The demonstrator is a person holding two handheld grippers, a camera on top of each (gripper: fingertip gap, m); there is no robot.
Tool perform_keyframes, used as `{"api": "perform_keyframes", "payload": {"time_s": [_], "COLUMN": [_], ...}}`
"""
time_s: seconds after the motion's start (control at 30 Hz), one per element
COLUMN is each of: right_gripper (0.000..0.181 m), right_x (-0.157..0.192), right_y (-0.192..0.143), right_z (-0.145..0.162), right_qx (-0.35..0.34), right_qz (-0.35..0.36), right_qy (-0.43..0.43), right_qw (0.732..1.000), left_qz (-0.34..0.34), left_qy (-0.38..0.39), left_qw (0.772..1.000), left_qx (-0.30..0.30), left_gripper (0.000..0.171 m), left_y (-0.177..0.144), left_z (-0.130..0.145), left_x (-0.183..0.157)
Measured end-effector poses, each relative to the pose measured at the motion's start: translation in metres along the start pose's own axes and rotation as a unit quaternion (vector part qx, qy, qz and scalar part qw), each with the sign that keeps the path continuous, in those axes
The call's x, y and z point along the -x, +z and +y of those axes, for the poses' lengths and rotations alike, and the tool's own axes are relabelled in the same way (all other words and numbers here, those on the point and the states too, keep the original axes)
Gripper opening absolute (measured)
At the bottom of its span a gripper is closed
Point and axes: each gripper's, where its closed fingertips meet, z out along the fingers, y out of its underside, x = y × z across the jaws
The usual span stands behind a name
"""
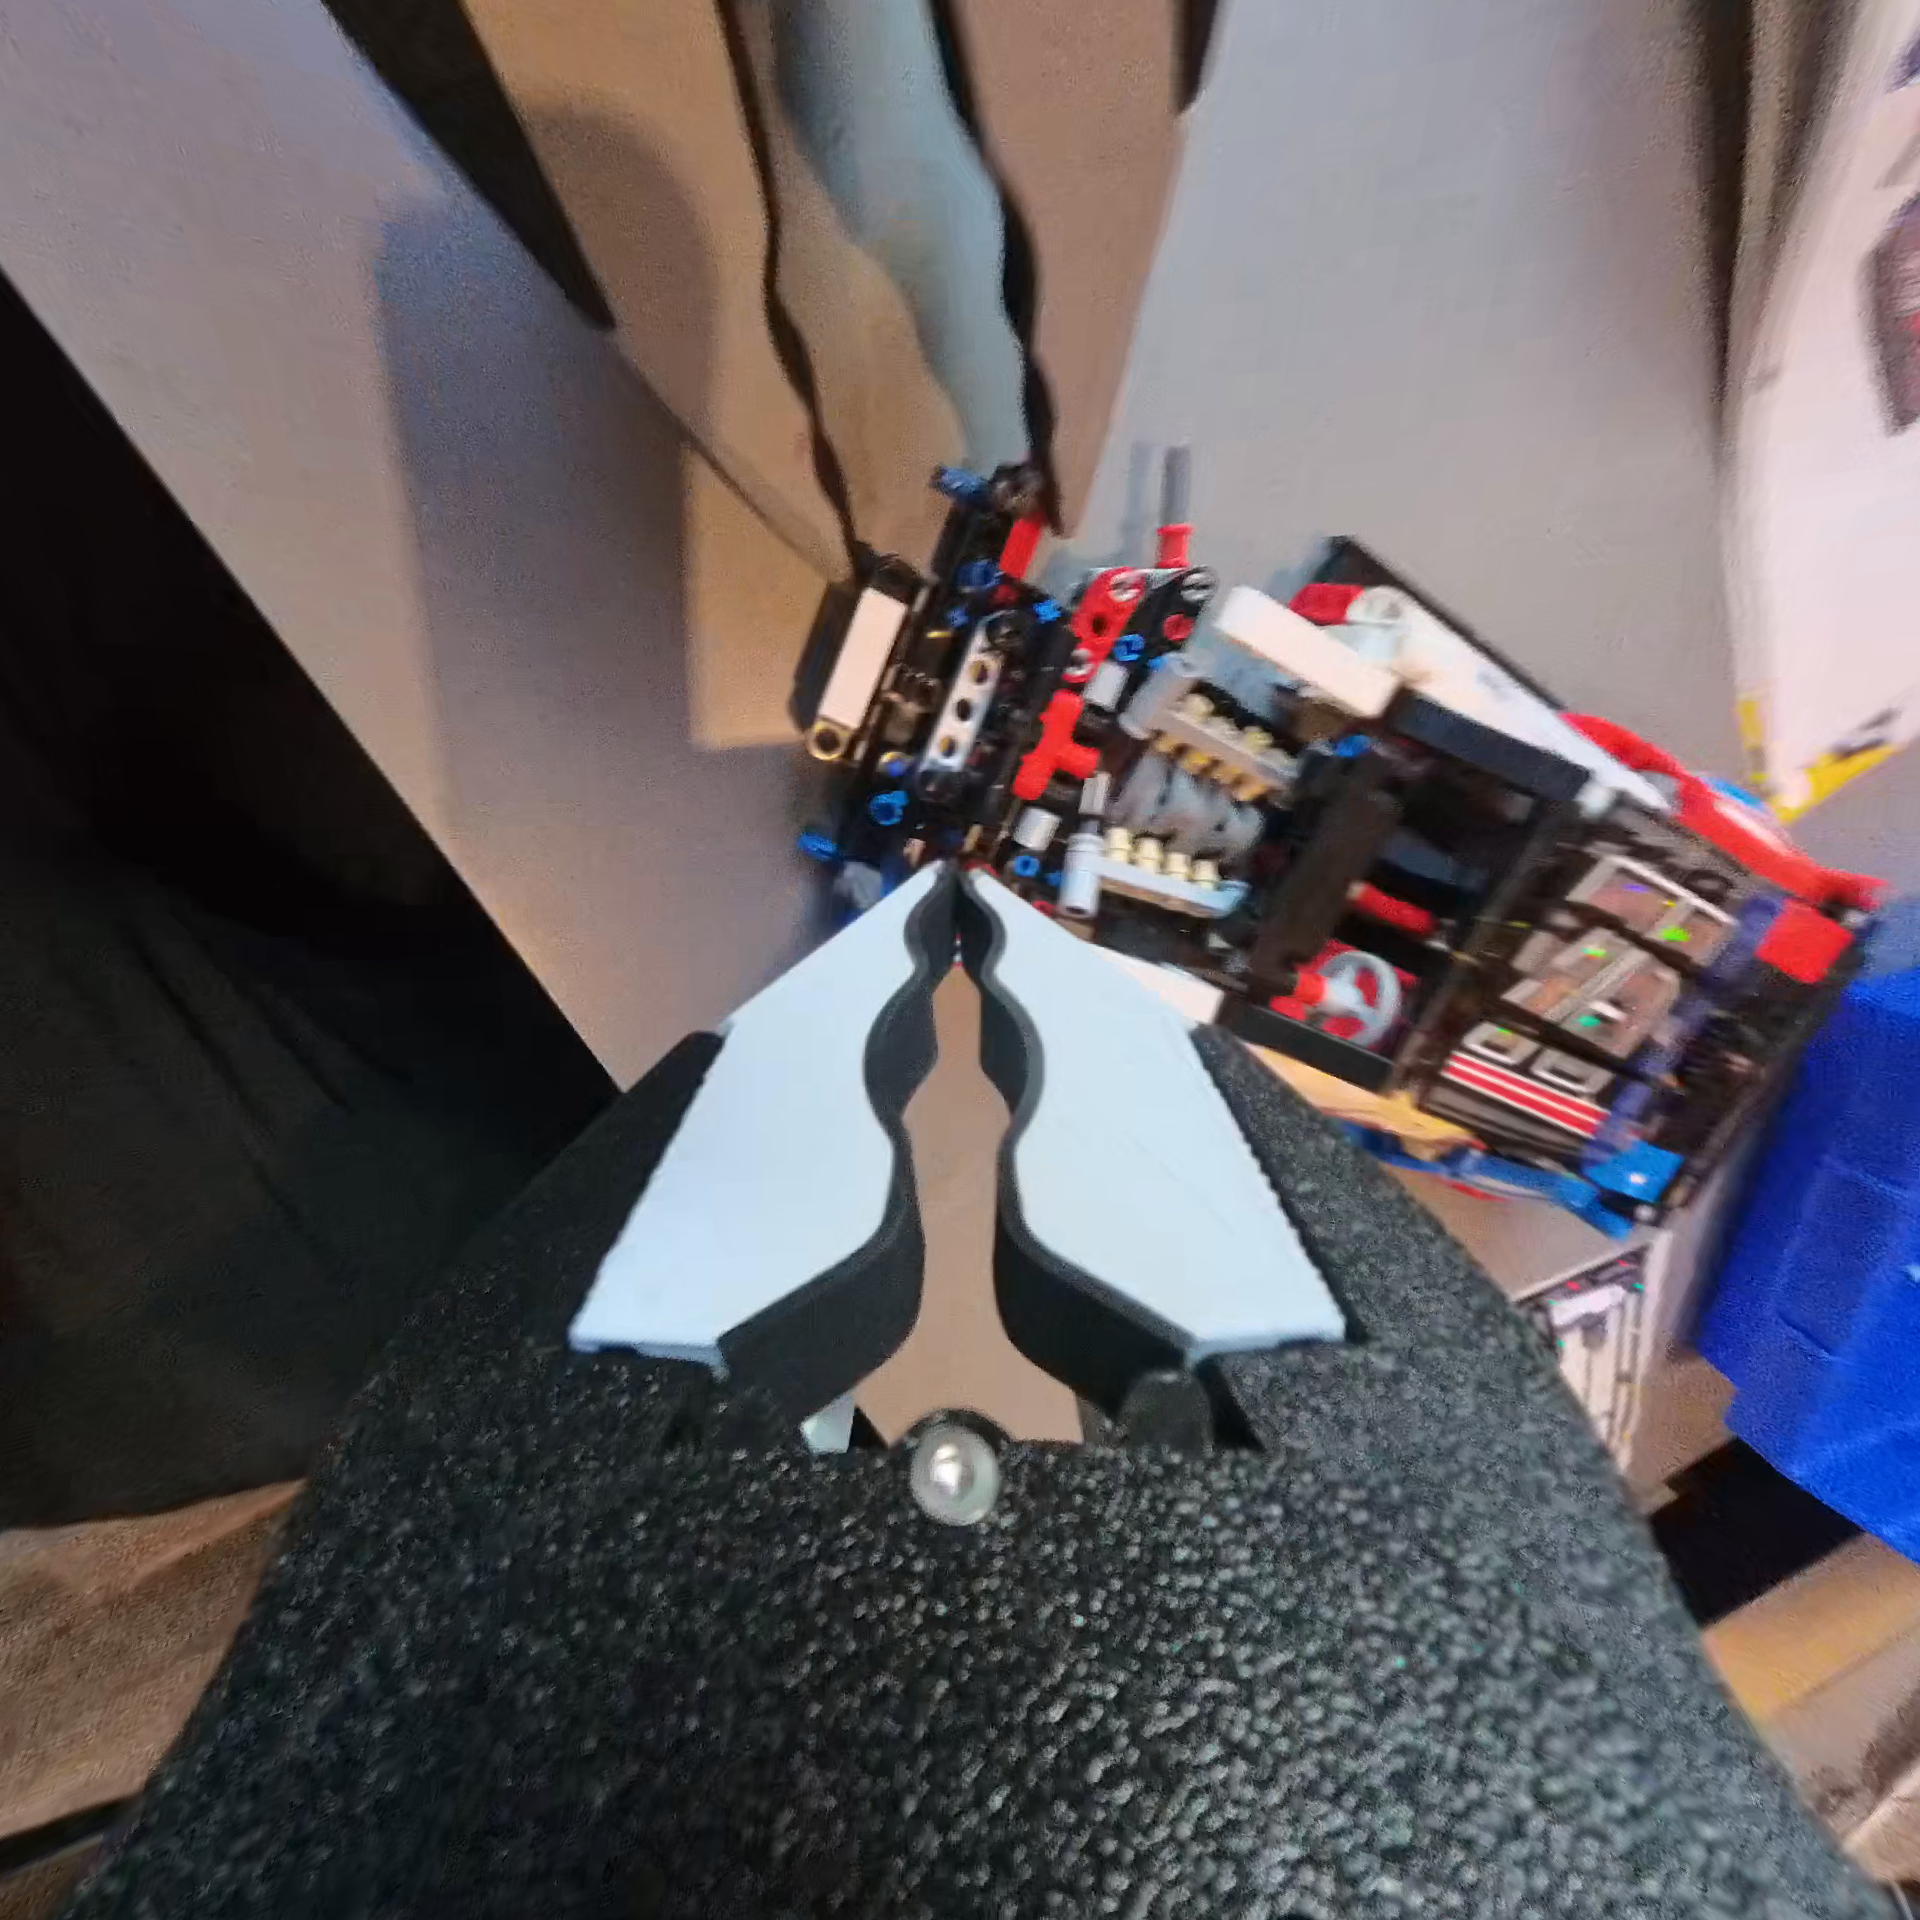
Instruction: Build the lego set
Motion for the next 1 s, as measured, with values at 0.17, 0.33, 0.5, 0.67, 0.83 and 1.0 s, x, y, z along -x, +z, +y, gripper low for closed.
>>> {"api": "perform_keyframes", "payload": {"time_s": [0.17,0.33,0.5,0.67,0.83,1.0], "right_gripper": [0.0,0.0,0.0,0.0,0.0,0.0], "right_x": [-0.036,0.012,-0.005,-0.029,0.029,0.005], "right_y": [-0.057,0.013,-0.038,-0.063,0.019,-0.063], "right_z": [-0.019,-0.012,-0.03,-0.032,-0.019,-0.056], "right_qx": [-0.054,-0.025,-0.057,-0.07,-0.013,-0.157], "right_qz": [0.041,-0.053,-0.003,0.027,-0.086,-0.032], "right_qy": [0.032,0.03,0.016,0.028,0.028,0.061], "right_qw": [0.997,0.998,0.998,0.997,0.996,0.985], "left_qz": [-0.001,-0.002,-0.027,-0.022,-0.015,-0.014], "left_qy": [0.001,-0.001,0.013,0.01,0.006,0.011], "left_qw": [1.0,1.0,1.0,1.0,1.0,1.0], "left_qx": [0.0,0.0,0.001,-0.001,-0.002,-0.001], "left_gripper": [0.036,0.036,0.017,0.017,0.018,0.02], "left_y": [0.0,0.0,0.0,-0.001,0.0,-0.001], "left_z": [0.0,0.0,-0.001,-0.001,-0.001,-0.001], "left_x": [0.0,0.001,0.003,0.003,0.002,0.001]}}
